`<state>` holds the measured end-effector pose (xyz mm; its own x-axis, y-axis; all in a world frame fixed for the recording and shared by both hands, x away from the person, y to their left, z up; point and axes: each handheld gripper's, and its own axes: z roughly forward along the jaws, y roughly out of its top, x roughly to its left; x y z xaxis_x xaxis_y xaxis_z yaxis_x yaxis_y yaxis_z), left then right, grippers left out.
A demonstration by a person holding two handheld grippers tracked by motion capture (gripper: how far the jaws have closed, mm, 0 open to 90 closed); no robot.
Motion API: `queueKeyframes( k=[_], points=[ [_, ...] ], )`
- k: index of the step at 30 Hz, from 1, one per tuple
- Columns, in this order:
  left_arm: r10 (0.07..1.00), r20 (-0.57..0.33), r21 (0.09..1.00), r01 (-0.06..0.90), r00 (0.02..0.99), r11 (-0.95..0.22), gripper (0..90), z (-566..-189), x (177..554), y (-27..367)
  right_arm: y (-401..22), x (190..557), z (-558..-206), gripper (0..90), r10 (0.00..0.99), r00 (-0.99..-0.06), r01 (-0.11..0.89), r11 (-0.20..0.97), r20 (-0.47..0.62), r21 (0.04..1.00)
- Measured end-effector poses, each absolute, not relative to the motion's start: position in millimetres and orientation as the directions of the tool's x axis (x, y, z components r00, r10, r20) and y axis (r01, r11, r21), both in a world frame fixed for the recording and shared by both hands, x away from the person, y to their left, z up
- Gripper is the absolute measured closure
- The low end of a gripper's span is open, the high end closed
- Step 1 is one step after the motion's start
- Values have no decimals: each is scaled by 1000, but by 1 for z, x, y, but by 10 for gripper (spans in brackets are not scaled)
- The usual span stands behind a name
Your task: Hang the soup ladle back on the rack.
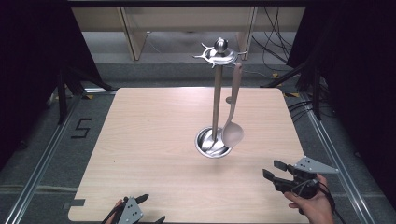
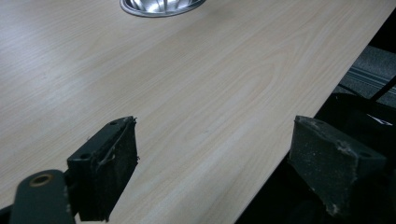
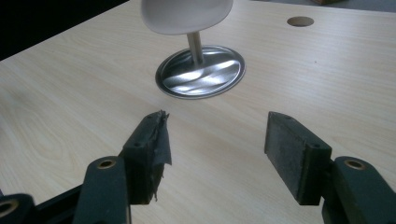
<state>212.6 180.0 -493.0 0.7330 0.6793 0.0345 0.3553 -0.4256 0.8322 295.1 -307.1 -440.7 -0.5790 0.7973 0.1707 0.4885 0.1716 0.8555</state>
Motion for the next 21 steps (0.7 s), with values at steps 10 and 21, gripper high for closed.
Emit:
queueKeyframes(
  k=[10,21],
  points=[
    [689,16,848,355,725,-393,147,-495,212,178,-307,292,-449,371,790,-592,486,193,158,852],
    [687,18,843,359,726,-401,147,-495,212,178,-305,285,-459,348,781,-605,494,217,154,842]
  ],
)
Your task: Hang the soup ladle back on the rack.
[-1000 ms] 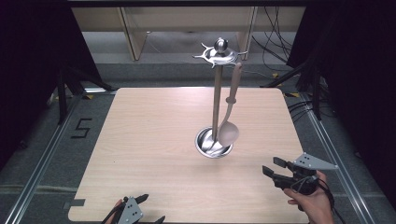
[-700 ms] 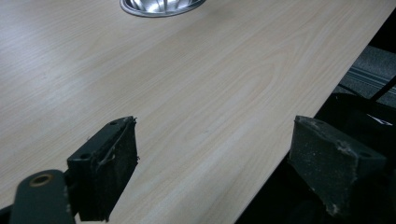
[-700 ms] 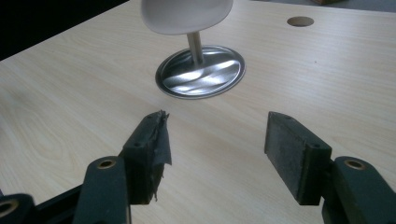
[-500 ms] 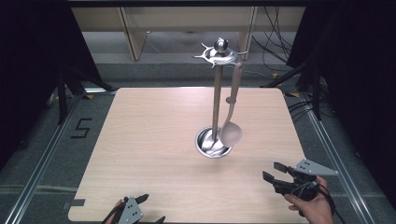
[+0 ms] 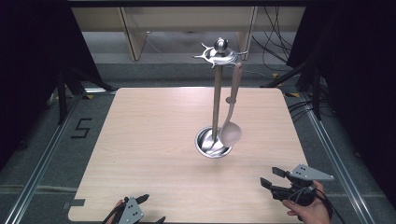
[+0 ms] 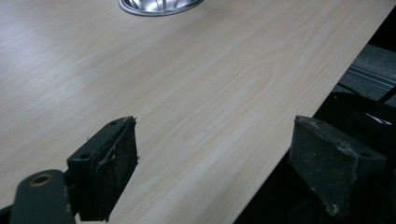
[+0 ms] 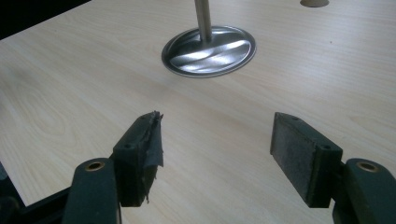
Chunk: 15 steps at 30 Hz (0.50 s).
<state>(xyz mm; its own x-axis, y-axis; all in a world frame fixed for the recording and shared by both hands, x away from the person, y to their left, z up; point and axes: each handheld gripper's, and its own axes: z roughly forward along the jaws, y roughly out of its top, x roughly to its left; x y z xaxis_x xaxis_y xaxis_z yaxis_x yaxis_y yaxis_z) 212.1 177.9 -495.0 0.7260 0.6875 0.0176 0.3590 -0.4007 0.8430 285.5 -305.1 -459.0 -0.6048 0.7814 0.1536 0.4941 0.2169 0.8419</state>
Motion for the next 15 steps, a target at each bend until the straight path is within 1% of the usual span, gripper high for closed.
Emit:
queueKeyframes(
  k=[2,3,4,5,6,7,8,9,10,11,12,15],
  points=[
    [682,26,839,355,730,-412,147,-494,212,179,-305,285,-459,347,785,-598,507,217,160,834],
    [684,24,841,355,729,-407,147,-495,212,178,-305,285,-461,347,783,-604,482,206,152,852],
    [685,19,842,357,728,-404,148,-495,212,178,-307,286,-461,346,779,-613,469,224,133,854],
    [684,20,842,356,729,-404,148,-495,212,178,-306,282,-461,346,789,-589,517,199,177,833],
    [684,21,843,354,730,-404,148,-495,212,178,-308,283,-461,345,784,-604,493,224,145,841],
    [687,11,847,358,726,-393,148,-496,212,177,-308,281,-461,343,788,-597,496,211,154,842],
    [686,23,839,359,727,-408,147,-495,212,178,-310,282,-463,342,782,-609,471,222,133,854],
    [686,20,841,359,727,-405,147,-495,212,178,-309,280,-463,339,787,-600,483,211,146,850],
    [688,12,845,360,726,-395,147,-495,212,177,-311,280,-463,336,783,-610,470,230,125,852],
    [683,12,839,364,730,-404,147,-495,212,178,-309,276,-462,328,792,-583,525,200,179,827],
    [681,11,836,367,732,-408,148,-495,212,178,-312,280,-464,308,788,-601,474,222,129,852],
    [686,14,843,361,727,-399,148,-496,212,177,-311,281,-464,304,789,-603,468,225,122,854]
  ],
)
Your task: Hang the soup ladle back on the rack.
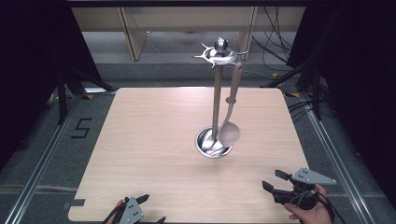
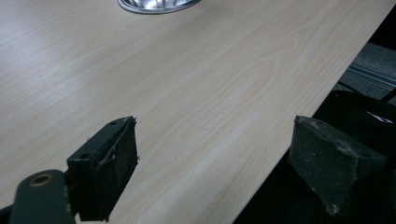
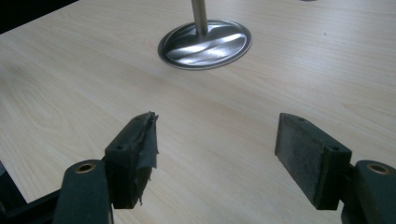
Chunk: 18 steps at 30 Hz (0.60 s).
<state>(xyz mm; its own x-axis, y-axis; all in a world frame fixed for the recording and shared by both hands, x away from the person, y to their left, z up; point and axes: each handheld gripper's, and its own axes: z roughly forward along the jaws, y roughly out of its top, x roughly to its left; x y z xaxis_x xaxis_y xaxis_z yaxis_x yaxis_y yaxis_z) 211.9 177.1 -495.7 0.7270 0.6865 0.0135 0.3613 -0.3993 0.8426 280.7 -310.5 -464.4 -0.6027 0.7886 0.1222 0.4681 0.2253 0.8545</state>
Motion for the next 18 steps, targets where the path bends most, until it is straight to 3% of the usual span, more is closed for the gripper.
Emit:
queueKeyframes(
  k=[18],
  points=[
    [681,23,833,363,732,-418,147,-495,212,179,-299,264,-473,230,769,-624,490,245,140,837]
  ],
)
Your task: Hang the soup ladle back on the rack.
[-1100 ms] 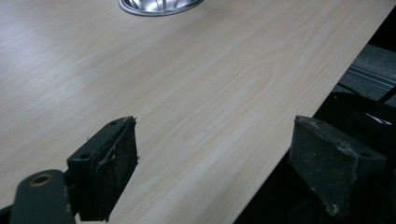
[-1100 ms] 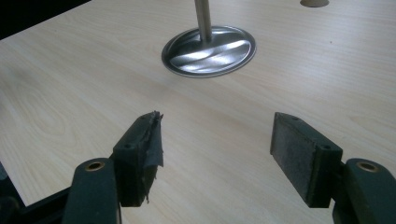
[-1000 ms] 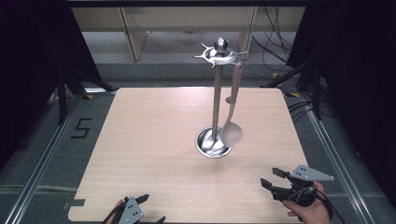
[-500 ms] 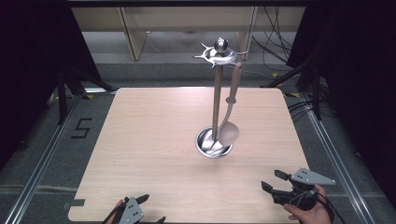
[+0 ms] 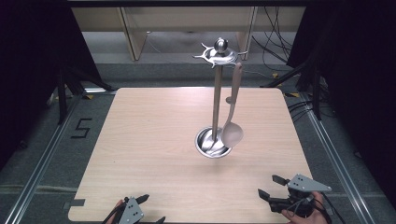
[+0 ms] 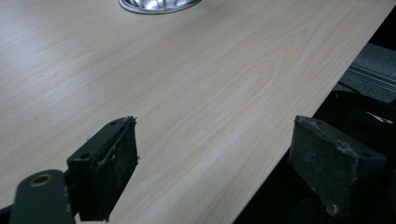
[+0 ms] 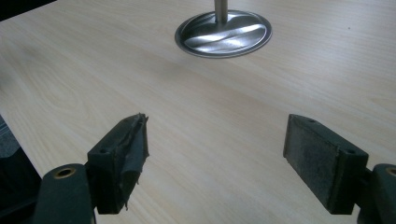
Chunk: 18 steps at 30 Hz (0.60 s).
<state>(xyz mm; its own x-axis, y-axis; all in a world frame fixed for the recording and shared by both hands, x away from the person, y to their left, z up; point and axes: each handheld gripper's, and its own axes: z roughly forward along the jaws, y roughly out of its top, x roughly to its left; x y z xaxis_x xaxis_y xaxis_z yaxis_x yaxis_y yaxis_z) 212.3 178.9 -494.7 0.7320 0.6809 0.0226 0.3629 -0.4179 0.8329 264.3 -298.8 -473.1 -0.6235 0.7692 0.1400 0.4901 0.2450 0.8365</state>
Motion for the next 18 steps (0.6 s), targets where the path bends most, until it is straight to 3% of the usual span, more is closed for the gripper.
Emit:
queueKeyframes(
  k=[5,14,18],
  points=[
    [691,8,845,364,723,-391,148,-496,212,177,-297,260,-476,227,754,-648,460,273,109,845],
    [686,22,834,365,727,-413,148,-497,213,178,-292,251,-480,222,753,-645,493,281,129,823],
    [681,28,829,364,731,-424,148,-496,213,179,-292,252,-485,219,739,-669,467,337,77,818]
  ],
)
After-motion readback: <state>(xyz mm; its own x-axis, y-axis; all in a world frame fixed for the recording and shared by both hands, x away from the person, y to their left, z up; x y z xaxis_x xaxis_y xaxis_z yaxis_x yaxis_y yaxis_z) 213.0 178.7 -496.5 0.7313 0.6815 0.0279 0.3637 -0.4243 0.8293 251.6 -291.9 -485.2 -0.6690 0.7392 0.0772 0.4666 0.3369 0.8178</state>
